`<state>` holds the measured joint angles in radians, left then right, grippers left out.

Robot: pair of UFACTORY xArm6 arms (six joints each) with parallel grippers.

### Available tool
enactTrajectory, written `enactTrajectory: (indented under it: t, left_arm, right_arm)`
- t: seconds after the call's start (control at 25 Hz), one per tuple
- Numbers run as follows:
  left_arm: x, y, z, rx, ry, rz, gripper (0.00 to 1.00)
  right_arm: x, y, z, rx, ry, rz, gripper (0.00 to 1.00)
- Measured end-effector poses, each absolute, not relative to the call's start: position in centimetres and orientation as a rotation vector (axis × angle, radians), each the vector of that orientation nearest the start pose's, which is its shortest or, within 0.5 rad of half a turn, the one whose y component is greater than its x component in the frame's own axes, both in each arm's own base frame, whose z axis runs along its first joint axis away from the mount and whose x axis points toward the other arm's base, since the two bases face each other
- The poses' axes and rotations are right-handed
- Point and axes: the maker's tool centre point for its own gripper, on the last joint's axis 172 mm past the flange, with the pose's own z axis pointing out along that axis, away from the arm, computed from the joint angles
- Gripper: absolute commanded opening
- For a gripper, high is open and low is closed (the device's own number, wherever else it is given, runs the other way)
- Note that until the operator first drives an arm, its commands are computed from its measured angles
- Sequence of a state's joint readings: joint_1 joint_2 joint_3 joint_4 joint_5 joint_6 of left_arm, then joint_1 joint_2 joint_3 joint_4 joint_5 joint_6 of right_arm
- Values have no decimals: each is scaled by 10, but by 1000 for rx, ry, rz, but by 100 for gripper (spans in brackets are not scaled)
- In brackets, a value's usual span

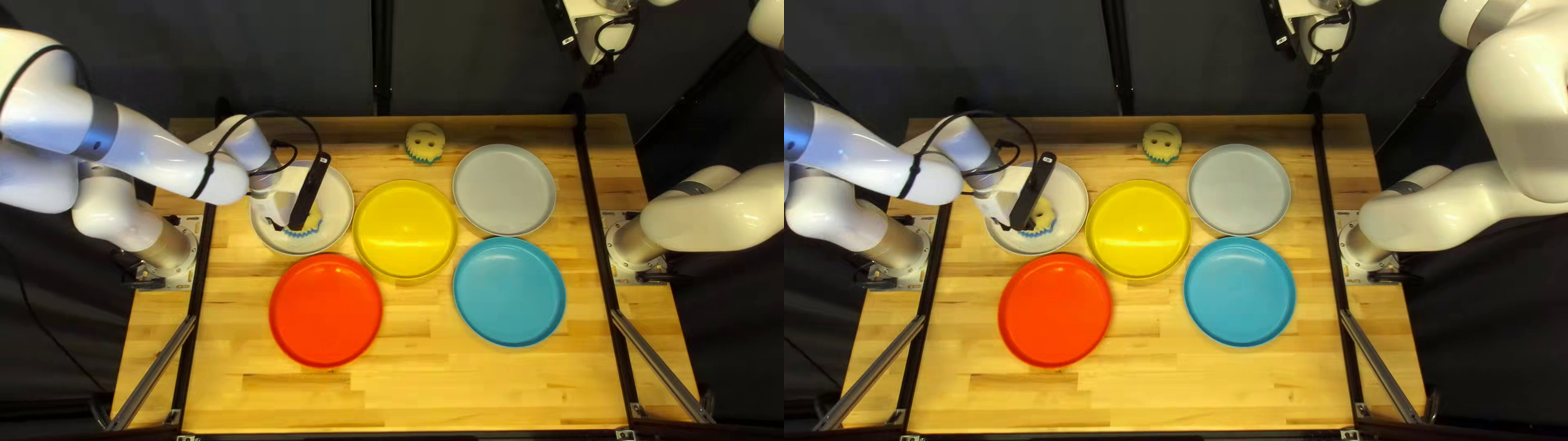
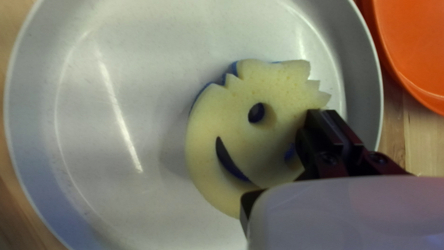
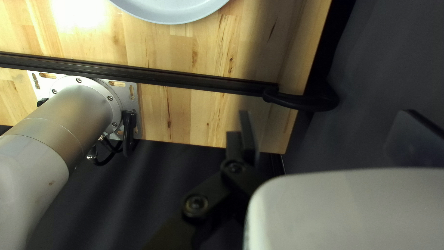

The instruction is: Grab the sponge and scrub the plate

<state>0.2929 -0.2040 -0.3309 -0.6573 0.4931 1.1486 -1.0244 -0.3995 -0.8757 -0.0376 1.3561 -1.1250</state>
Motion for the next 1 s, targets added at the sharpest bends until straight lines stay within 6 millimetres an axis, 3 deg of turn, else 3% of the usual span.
enactTrajectory:
  t: [0.32,0.76,1.0]
  left_arm:
    - [343,75,45,-3298,485,-423,0]
    - [288,60,41,-3325,439,-424,0]
    - [265,65,41,-3339,392,-404,0]
  right_arm:
    - [170,-298,250,-3081,-170,109,100]
    - [170,-298,250,-3081,-170,109,100]
    - [170,-298,250,-3081,-170,109,100]
